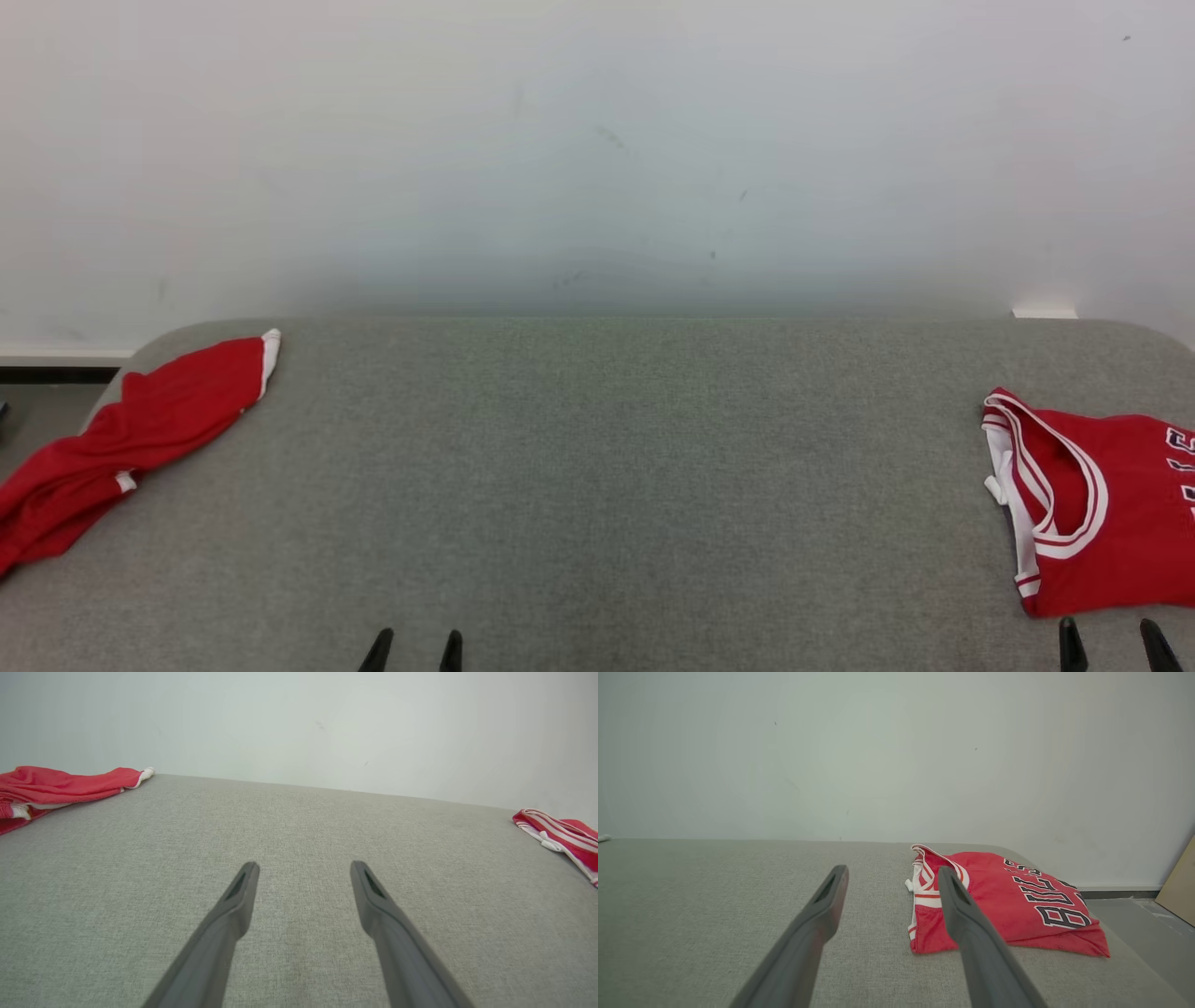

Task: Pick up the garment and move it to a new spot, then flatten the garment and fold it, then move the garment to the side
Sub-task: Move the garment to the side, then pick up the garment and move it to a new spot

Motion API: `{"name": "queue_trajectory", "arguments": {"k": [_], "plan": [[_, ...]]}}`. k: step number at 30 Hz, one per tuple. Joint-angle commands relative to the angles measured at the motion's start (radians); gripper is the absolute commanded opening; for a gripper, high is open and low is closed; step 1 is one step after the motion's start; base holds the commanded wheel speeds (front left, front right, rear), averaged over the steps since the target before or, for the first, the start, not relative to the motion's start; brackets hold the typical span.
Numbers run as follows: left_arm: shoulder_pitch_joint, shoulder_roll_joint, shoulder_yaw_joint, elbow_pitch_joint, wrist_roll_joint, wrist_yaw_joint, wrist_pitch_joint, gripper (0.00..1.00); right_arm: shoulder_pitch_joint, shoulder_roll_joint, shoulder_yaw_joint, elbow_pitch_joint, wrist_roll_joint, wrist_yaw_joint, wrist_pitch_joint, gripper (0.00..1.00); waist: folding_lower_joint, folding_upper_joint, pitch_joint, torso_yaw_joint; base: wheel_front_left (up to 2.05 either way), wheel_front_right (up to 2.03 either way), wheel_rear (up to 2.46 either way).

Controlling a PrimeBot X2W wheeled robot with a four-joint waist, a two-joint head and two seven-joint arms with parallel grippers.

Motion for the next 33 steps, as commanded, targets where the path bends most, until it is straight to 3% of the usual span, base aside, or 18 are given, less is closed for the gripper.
{"name": "queue_trajectory", "arguments": {"k": [1, 10, 16, 33], "plan": [[0.009, 0.004, 0.002, 0.001, 0.004, -0.002, 0.000, 1.00, 0.019, 0.005, 0.005, 0.013, 0.006, -0.003, -0.003, 1.00, 0.0001, -0.0001, -0.004, -0.005, 0.00, 0.00, 0.00], [0.018, 0.004, -0.001, -0.002, -0.003, 0.002, 0.000, 1.00, -0.016, 0.010, 0.046, 0.043, -0.006, -0.003, -0.003, 1.00, 0.0001, -0.0001, 0.001, -0.015, 0.00, 0.00, 0.00], [0.005, 0.004, -0.006, -0.002, -0.009, 0.002, 0.000, 1.00, -0.024, 0.011, 0.060, 0.045, 0.001, -0.003, -0.003, 1.00, 0.0001, -0.0001, 0.004, 0.021, 0.00, 0.00, 0.00], [0.059, 0.004, 0.022, -0.021, -0.022, 0.027, 0.000, 1.00, -0.042, 0.010, 0.186, 0.071, 0.057, -0.003, -0.001, 1.00, 0.0001, -0.0001, -0.002, 0.375, 0.00, 0.00, 0.00]]}}
